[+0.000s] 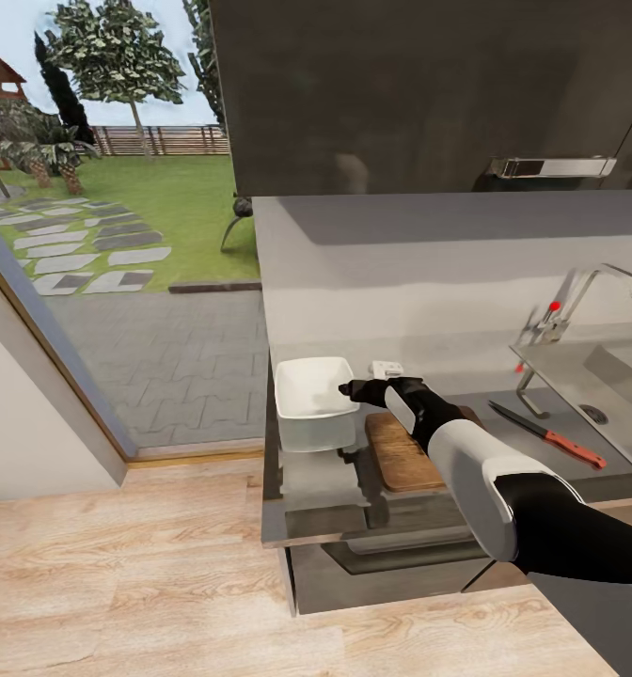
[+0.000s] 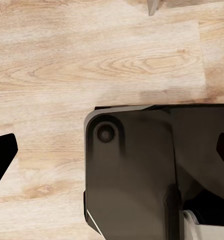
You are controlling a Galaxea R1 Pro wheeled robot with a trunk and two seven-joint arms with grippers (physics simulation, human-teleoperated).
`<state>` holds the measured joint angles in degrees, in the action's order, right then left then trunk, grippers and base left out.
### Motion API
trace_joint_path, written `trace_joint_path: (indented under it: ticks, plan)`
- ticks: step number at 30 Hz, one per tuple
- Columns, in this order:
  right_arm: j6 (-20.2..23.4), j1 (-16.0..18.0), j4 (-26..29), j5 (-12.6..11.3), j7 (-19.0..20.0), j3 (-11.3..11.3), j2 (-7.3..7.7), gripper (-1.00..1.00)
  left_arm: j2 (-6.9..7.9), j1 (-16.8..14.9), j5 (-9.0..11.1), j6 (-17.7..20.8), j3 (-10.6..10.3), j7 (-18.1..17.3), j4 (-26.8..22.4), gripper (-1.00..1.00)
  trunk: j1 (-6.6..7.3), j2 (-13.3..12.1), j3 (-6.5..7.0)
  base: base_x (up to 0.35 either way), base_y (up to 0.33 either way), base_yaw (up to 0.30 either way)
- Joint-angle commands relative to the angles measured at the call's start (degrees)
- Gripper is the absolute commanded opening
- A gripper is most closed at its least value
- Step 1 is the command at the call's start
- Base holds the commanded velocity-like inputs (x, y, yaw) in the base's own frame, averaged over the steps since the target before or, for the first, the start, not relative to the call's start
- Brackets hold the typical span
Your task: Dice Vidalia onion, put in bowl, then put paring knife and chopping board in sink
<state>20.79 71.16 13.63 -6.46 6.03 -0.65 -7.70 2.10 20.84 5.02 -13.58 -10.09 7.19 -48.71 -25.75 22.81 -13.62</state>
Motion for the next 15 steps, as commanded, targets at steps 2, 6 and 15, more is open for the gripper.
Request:
trace_joint_path:
  ticks: [2, 6, 15]
  plan:
    - [0.31, 0.03, 0.08, -0.56, -0.05, -0.1, -0.01, 1.0, 0.09, -0.01, 0.55, -0.13, -0.37, 0.45, -0.06, 1.0, -0.03, 0.11, -0.1, 0.0, 0.0, 0.0]
    - [0.28, 0.03, 0.09, -0.57, -0.06, -0.08, -0.02, 1.0, 0.09, -0.01, 0.53, -0.13, -0.37, 0.45, -0.06, 1.0, -0.03, 0.11, -0.02, 0.0, 0.0, 0.0]
    - [0.26, 0.03, 0.1, -0.57, -0.06, -0.08, -0.04, 1.0, 0.09, -0.01, 0.52, -0.13, -0.37, 0.45, -0.06, 1.0, -0.03, 0.11, 0.65, 0.0, 0.0, 0.0]
